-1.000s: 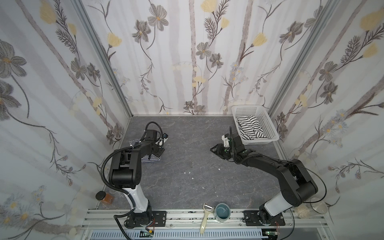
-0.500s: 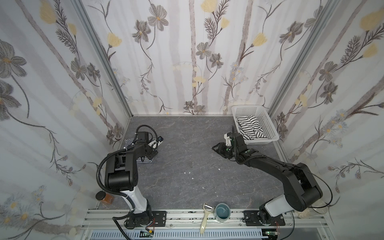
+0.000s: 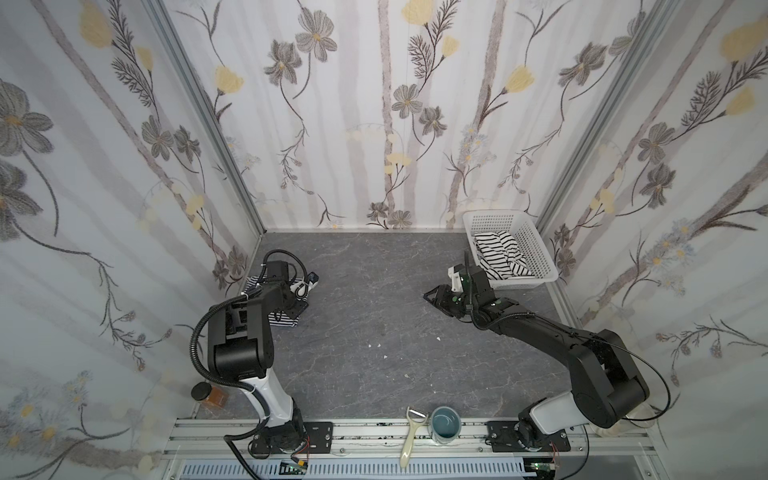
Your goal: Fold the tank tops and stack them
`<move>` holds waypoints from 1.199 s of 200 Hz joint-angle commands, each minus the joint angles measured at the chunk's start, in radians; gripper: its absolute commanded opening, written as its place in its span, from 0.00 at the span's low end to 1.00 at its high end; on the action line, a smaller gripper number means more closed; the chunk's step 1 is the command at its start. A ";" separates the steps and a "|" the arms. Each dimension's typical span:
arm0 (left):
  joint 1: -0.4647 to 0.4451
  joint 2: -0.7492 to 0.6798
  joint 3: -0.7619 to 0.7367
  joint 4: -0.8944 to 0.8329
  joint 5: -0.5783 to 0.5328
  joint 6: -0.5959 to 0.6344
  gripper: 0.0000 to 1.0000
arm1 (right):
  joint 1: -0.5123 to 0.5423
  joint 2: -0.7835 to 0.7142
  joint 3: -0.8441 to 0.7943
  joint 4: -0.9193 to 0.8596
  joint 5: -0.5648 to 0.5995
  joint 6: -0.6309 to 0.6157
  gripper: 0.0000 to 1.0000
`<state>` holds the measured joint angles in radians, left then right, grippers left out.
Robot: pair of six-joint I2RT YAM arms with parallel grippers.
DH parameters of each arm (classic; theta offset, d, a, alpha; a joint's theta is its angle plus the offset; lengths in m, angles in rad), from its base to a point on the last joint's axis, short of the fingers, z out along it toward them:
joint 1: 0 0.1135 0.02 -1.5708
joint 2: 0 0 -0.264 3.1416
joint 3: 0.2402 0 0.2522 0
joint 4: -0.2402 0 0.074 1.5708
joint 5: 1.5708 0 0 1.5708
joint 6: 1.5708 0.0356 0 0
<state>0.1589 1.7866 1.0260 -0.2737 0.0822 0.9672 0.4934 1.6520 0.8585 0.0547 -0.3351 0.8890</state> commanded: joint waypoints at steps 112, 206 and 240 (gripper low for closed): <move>-0.090 -0.105 0.000 -0.065 0.095 -0.182 0.65 | -0.072 -0.100 0.091 -0.110 0.054 -0.078 0.57; -0.379 -0.276 -0.015 -0.059 0.350 -0.436 0.74 | -0.523 0.308 0.713 -0.515 -0.004 -0.346 0.74; -0.454 -0.268 -0.028 -0.054 0.333 -0.449 0.75 | -0.597 0.540 0.962 -0.666 0.121 -0.406 0.74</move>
<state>-0.2657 1.5166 1.0088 -0.3355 0.3870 0.5468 -0.0685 2.0712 1.6833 -0.4522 -0.2955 0.5640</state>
